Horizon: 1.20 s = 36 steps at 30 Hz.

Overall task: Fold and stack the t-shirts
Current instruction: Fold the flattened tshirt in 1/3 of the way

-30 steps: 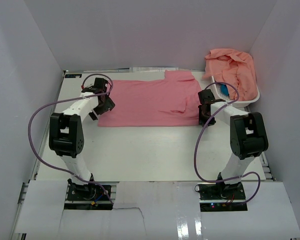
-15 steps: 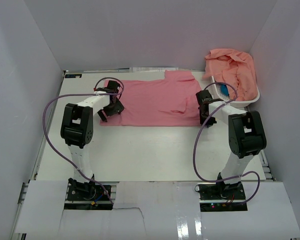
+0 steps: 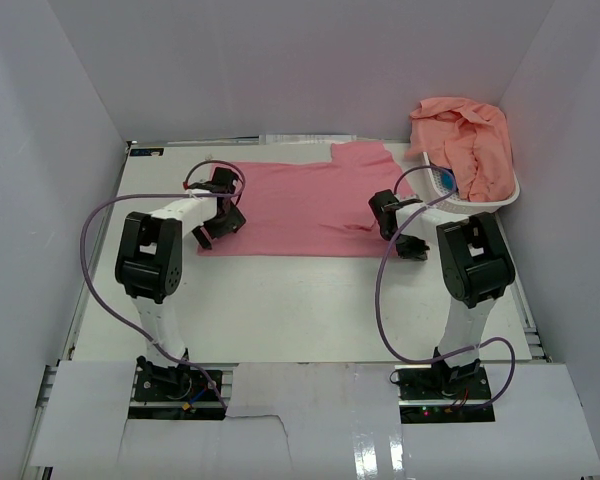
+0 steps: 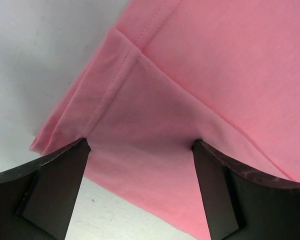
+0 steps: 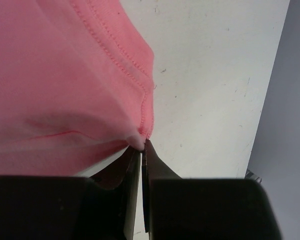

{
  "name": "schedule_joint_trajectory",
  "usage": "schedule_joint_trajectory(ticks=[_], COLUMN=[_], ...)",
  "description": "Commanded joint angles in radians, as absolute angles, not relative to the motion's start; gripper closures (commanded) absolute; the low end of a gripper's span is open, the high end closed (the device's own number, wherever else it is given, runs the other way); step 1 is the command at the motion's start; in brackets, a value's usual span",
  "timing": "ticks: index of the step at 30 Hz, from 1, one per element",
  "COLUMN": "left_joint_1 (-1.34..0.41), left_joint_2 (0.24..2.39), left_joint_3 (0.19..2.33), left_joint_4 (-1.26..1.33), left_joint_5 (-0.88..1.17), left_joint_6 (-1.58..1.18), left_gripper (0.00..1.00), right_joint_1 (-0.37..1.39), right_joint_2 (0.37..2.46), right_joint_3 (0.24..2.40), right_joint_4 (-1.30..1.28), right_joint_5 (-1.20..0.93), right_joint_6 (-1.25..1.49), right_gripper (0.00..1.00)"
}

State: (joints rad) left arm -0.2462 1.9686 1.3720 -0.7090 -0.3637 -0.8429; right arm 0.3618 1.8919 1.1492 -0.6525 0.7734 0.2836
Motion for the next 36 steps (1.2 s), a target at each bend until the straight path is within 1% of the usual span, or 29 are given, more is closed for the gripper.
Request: schedule_joint_trajectory(ticks=[1,11,14,19,25,27,30,31,33,35,36], left_joint_1=[-0.239,-0.238,-0.241,-0.241,-0.241,-0.241,-0.241,-0.241,-0.241,-0.241,-0.241], left_joint_2=[1.913,1.815,1.766,1.671,1.496,1.459,1.444,1.448,1.457,1.465,1.465], left_joint_3=[1.290,1.151,1.091,0.996,0.853,0.822,0.807,0.808,0.821,0.831,0.844], left_joint_4=[-0.761,-0.746,-0.736,-0.738,-0.744,-0.749,-0.750,-0.752,-0.761,-0.764,-0.770], left_joint_5=[-0.416,-0.407,-0.399,-0.396,-0.385,-0.374,-0.383,-0.394,-0.397,-0.399,-0.402], left_joint_6=[-0.876,-0.887,-0.891,-0.897,-0.900,-0.899,-0.894,-0.891,-0.887,-0.885,-0.884], left_gripper=[0.04,0.04,0.04,0.04,0.04,0.04,0.04,0.04,0.04,0.04,0.04], right_joint_1=[0.357,0.360,0.374,0.414,0.469,0.495,0.564,0.584,0.632,0.653,0.666], right_joint_2=[1.844,1.773,1.720,1.674,1.617,1.606,1.609,1.615,1.657,1.703,1.712], right_joint_3=[1.149,1.043,0.993,0.948,0.859,0.847,0.886,0.900,0.946,0.974,0.985], right_joint_4=[-0.687,-0.640,-0.635,-0.716,-0.767,-0.822,-0.957,-0.995,-1.138,-1.221,-1.218], right_joint_5=[0.838,0.689,0.635,0.617,0.582,0.583,0.632,0.661,0.715,0.756,0.749], right_joint_6=[0.328,0.334,0.356,0.439,0.528,0.581,0.649,0.699,0.765,0.828,0.818], right_gripper=[0.92,0.92,0.92,0.92,0.92,0.92,0.92,0.91,0.86,0.75,0.73])
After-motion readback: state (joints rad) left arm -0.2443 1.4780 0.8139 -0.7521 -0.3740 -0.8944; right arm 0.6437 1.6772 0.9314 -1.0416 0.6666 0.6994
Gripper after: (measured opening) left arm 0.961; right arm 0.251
